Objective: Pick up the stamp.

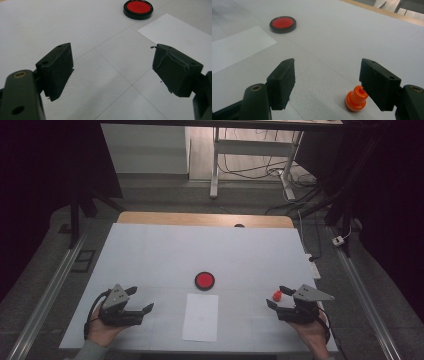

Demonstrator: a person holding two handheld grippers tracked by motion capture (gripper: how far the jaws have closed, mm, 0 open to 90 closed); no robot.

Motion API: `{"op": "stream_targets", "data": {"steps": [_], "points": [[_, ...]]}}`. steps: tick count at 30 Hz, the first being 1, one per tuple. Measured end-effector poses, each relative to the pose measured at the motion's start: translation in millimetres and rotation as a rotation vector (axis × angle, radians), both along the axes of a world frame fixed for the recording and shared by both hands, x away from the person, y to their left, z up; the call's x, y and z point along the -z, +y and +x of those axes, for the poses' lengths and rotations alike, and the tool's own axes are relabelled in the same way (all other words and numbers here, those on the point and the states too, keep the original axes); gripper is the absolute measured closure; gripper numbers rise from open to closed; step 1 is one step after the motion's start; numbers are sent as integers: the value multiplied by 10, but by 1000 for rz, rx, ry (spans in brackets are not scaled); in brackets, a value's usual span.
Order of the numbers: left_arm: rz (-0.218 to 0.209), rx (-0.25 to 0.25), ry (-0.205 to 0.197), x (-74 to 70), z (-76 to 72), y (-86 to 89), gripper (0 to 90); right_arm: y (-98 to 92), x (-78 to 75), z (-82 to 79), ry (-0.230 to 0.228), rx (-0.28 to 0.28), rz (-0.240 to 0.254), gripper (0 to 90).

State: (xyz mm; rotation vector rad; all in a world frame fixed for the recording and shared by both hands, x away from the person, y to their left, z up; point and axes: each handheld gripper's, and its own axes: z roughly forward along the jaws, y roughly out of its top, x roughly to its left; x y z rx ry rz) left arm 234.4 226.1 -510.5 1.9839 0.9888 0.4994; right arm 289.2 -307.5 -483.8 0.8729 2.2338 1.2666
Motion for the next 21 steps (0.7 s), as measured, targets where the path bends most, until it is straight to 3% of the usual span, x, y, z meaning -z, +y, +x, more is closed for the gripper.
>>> {"op": "stream_targets", "data": {"steps": [10, 21], "points": [[8, -7, 12, 36, 56, 14, 170, 91, -114, 129, 42, 27, -33, 295], [17, 12, 19, 53, 97, -24, 170, 156, -166, 352, 133, 102, -84, 310]]}}
